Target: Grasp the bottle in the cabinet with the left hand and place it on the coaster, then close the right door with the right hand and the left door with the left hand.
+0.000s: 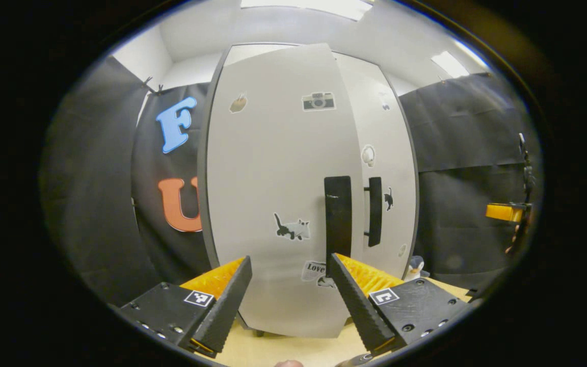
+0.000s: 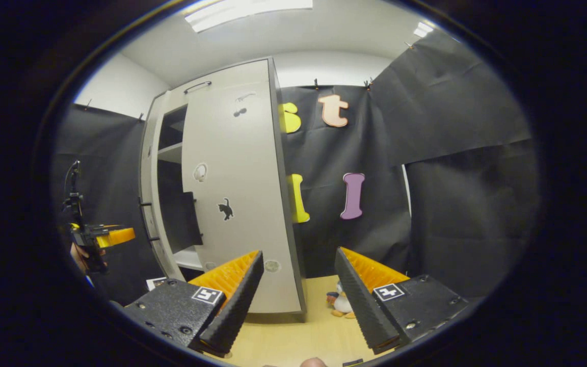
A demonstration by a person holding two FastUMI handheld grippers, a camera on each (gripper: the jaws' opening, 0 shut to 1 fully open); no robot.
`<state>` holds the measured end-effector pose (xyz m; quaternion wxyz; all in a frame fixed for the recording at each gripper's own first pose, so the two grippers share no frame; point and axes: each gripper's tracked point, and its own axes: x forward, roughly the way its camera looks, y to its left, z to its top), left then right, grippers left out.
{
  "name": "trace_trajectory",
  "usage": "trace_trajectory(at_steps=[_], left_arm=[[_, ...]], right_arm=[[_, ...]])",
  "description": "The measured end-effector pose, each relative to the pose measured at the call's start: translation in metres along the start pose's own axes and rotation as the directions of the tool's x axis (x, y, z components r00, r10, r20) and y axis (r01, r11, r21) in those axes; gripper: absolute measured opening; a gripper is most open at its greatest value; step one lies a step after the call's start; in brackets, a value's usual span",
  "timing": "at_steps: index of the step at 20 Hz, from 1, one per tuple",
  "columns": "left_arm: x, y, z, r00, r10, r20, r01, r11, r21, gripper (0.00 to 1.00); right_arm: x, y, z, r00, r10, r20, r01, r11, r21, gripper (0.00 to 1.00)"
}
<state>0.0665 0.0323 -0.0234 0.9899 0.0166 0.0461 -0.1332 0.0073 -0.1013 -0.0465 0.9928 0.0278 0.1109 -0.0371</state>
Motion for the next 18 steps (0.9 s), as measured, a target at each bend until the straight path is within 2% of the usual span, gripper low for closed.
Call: trace_trajectory(at_steps=[4,6,11,18], left_arm=[[-0.011,-0.010,0.013,1.000,-0.023,0.022,0.023,0.999,-0.039,0.97],[-0.021,-0.008,0.025,0.999,-0.010,0.040,0.012,0.999,-0.036,0.98],[-0.046,0.004,0.060,0.992,0.061,0.109,-0.058,0.998,-0.028,0.97],[-0.081,0.037,0.090,0.967,0.195,0.167,-0.189,0.981,-0.052,0.98]], right_arm=[[-0.011,0.010,0.020,0.998,0.008,0.059,-0.006,1.000,-0.028,0.93],[-0.008,0.016,0.031,0.996,0.012,0.085,-0.009,0.999,-0.040,0.93],[0.002,0.044,0.064,0.985,0.062,0.159,-0.055,0.997,-0.051,0.93],[0.012,0.071,0.091,0.973,0.110,0.205,-0.097,0.993,-0.069,0.93]])
